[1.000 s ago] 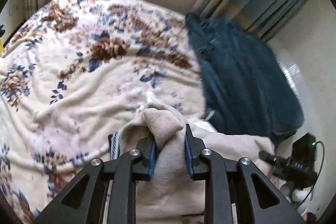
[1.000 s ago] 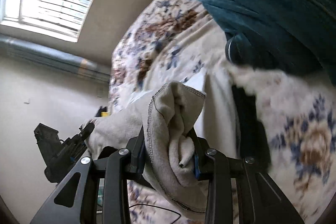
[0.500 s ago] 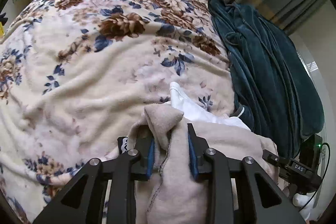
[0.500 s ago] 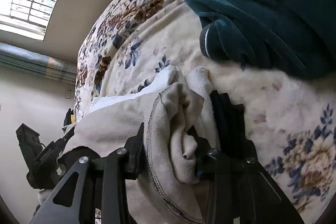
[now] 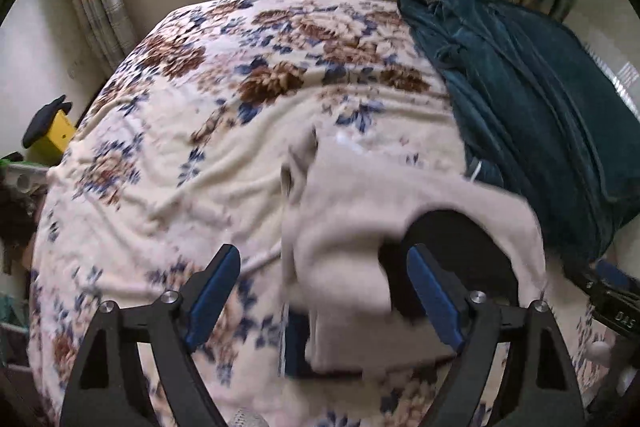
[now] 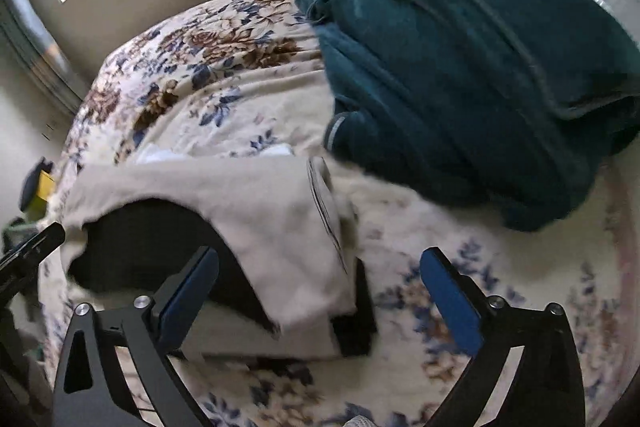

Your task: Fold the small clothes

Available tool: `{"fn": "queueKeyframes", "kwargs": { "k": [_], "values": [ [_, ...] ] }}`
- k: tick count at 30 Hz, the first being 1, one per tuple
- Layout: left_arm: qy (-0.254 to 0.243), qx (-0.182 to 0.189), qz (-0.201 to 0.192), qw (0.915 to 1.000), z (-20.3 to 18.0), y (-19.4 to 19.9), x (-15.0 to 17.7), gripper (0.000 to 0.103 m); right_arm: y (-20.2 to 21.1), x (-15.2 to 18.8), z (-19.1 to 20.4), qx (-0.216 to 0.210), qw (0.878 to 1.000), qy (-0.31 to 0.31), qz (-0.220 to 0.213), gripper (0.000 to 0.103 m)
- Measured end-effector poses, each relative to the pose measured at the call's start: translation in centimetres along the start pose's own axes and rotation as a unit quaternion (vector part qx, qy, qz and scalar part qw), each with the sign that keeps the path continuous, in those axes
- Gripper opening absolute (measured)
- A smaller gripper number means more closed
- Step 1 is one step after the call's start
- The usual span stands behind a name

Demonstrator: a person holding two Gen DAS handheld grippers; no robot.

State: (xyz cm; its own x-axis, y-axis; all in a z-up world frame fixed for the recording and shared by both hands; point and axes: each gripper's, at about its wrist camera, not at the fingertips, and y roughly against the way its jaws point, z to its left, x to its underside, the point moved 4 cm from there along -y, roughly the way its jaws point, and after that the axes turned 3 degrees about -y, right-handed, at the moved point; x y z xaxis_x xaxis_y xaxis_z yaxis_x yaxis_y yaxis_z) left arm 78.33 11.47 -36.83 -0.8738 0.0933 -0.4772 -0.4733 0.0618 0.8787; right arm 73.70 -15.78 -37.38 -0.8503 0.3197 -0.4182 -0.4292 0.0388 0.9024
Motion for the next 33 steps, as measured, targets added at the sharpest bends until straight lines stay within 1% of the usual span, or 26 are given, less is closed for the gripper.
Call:
{"fn": "queueKeyframes", "kwargs": {
  "k": [2,4,7,11,15,21,23,27,28,29,33],
  "values": [
    [-0.008,-0.020,0.004,0.9998,-0.7,1.6,1.5,0.085,2.2,1.3,-0.1,0.010,1.000,0.005,-0.003,0.103],
    [-0.017,-0.024,0.006,0.9995,-1.4,3.6,2.9,0.085,4.4,2.5,-0.2,0.014,1.000,0.009,-0.009,0.103],
    [-0.027,-0.031,-0.001,0.9992,-2.4,7.0,4.6,0.085,8.4,4.3,-0.5,0.022,0.999,0.016,-0.019,0.103],
    [-0.025,-0.029,-0.021,0.9991,-3.3,12.5,6.5,0.085,14.8,6.6,-0.6,0.037,0.998,0.027,-0.050,0.103],
    [-0.029,-0.032,-0.051,0.9978,-4.0,18.4,8.0,0.085,22.2,9.0,-1.1,0.039,0.995,0.035,-0.084,0.103],
    [-0.031,-0.040,-0.089,0.9948,-4.4,26.8,10.3,0.085,32.0,11.7,-1.7,0.030,0.991,0.043,-0.126,0.103],
    [-0.031,-0.038,-0.097,0.9941,-4.4,29.2,11.2,0.085,35.3,12.8,-1.9,0.027,0.989,0.046,-0.138,0.103],
    [-0.033,-0.044,-0.121,0.9911,-4.4,34.0,12.7,0.085,41.2,15.3,-2.4,0.020,0.986,0.051,-0.158,0.103],
    [-0.032,-0.049,-0.125,0.9905,-4.4,34.9,13.0,0.085,42.1,15.6,-2.5,0.020,0.985,0.051,-0.162,0.103],
    [-0.030,-0.048,-0.128,0.9902,-4.4,35.8,13.4,0.085,43.7,16.3,-2.6,0.019,0.984,0.054,-0.169,0.103],
    [-0.025,-0.043,-0.146,0.9881,-4.8,39.2,14.8,0.085,48.2,17.8,-3.1,0.013,0.980,0.059,-0.190,0.103]
  ]
}}
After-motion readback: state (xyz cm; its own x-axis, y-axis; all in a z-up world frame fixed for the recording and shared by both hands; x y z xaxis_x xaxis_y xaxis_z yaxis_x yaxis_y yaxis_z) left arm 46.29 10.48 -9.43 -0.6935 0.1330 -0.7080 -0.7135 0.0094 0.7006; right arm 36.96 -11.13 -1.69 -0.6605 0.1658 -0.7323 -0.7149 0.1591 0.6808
